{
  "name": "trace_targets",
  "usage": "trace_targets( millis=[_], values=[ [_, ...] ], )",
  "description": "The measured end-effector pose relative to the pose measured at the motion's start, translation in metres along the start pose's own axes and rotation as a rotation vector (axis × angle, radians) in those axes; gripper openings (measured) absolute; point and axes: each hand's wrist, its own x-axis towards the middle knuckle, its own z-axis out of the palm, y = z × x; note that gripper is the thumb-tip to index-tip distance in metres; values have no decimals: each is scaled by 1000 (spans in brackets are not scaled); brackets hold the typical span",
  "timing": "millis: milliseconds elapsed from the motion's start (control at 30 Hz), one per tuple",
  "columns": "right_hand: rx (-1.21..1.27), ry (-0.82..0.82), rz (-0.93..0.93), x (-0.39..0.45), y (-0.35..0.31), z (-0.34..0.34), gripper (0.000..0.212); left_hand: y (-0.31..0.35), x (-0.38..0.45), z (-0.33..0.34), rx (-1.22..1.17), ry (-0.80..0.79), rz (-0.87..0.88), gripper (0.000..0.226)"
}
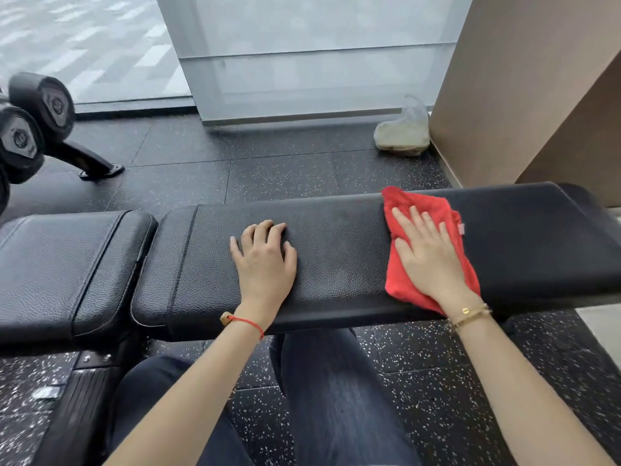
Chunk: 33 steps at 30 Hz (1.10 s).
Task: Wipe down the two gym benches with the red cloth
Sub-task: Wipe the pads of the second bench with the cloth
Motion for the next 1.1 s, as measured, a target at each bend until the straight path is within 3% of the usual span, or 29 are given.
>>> trace_targets(
  millis=[167, 367, 533, 700, 867, 967, 1100],
  values=[
    [-46, -13, 187, 53, 6, -6, 57, 4, -1, 1, 32, -20, -3, 41],
    [-20, -83, -118, 43, -55, 11, 58, 3, -1, 3, 27, -16, -5, 40],
    [31, -80, -265, -7, -42, 11, 58, 3, -1, 2, 20, -22, 6, 40],
    [22, -28, -100, -23, 22, -5, 57, 2, -2, 3, 28, -23, 15, 41],
    [-7, -3, 141, 17, 58, -16, 55, 5, -3, 3, 82, -34, 14, 42],
    [-24, -25, 135, 45, 36, -8, 56, 6, -3, 3, 97, -44, 10, 42],
    [-24, -70, -13, 63, -19, 3, 57, 6, -3, 4, 104, -44, 9, 43]
  ],
)
